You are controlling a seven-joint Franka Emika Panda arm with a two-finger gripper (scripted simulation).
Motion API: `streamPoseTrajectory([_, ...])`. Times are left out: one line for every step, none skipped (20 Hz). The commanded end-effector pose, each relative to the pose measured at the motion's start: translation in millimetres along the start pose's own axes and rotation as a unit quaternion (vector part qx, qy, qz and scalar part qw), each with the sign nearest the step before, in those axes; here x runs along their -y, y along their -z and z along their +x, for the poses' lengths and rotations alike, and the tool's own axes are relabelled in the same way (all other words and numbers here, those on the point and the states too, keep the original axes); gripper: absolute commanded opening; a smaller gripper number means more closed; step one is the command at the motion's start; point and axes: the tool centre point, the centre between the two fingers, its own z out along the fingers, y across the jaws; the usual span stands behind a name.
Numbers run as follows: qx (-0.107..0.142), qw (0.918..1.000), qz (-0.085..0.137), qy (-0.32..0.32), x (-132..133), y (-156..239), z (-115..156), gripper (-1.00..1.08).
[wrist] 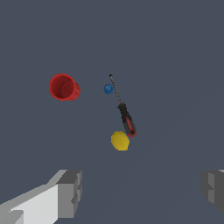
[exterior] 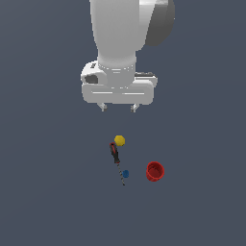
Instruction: Pick up a designated object from a clutter of objects.
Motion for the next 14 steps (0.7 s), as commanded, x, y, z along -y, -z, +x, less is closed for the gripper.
streamPoseTrajectory([0.000,1.0000,0.000,0.000,0,0,0,1.00])
streamPoseTrajectory([0.000,1.0000,0.000,0.000,0,0,0,1.00])
streamPoseTrajectory([-0.001,1.0000,0.001,0.000,0,1,0,1.00])
streamPoseTrajectory([-0.002,1.0000,0.001,0.001,-1,1,1,1.00])
streamPoseTrajectory([-0.004,1.0000,0.002,0.001,-2,3,1,1.00])
streamPoseTrajectory([-0.007,1.0000,0.004,0.002,-3,4,2,1.00])
streamPoseTrajectory([-0.010,0.9999,0.005,0.003,-4,6,3,1.00])
streamPoseTrajectory([-0.012,0.9999,0.007,0.003,-5,8,4,1.00])
streamPoseTrajectory([-0.014,0.9999,0.008,0.004,-6,9,4,1.00])
streamPoseTrajectory([-0.015,0.9998,0.009,0.003,-6,10,4,1.00])
streamPoseTrajectory([-0.016,0.9998,0.009,0.003,-7,11,4,1.00])
streamPoseTrajectory([-0.017,0.9998,0.009,0.003,-7,11,4,1.00])
streamPoseTrajectory([-0.016,0.9998,0.009,0.003,-7,11,4,1.00])
streamPoseTrajectory([-0.016,0.9998,0.009,0.003,-6,11,4,1.00])
